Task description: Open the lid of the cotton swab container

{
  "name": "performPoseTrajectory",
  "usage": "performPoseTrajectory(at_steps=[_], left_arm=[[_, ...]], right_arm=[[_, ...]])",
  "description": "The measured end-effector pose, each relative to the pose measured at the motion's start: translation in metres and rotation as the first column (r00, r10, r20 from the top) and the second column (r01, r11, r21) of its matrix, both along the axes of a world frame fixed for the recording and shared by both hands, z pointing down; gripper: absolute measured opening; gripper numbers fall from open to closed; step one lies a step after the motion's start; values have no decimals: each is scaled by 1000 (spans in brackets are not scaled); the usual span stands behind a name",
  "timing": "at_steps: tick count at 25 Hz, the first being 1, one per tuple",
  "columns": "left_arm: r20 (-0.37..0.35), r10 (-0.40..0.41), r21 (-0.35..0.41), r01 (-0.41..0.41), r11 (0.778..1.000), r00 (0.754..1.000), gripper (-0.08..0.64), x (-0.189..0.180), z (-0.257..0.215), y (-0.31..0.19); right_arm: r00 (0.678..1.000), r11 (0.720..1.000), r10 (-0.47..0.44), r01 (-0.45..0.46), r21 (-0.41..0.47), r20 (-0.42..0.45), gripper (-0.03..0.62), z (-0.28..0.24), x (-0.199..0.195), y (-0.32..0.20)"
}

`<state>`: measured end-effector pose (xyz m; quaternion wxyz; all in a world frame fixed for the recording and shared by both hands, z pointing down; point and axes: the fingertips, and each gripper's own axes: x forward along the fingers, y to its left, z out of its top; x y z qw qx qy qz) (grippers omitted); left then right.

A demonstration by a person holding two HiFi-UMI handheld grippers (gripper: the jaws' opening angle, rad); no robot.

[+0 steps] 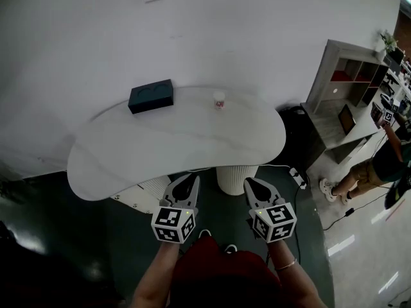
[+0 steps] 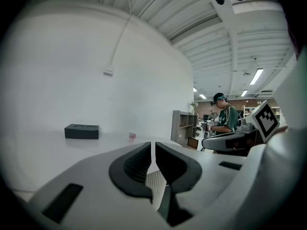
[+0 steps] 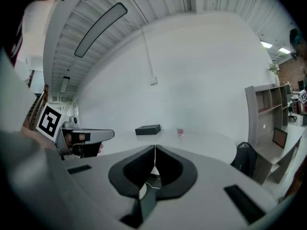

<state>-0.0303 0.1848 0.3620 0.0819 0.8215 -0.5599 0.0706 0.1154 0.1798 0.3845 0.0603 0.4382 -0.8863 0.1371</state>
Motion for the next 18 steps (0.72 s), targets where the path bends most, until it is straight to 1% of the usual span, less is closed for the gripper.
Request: performPoseTrajectory(at_steps=[7, 13, 18], left_arm=[[-26, 21, -26, -22, 999, 999, 31, 3, 6, -20], [-51, 42, -54, -45, 998, 998, 31, 2, 16, -47], [-63, 59, -72, -63, 995, 996, 32, -1, 26, -70]], right_arm=[[1000, 1000, -4, 4, 22, -26, 17, -3, 0, -22], [999, 1000, -2, 1, -10, -54, 20, 6, -1, -42], [999, 999, -1, -1, -34, -52, 21, 16, -7, -60]])
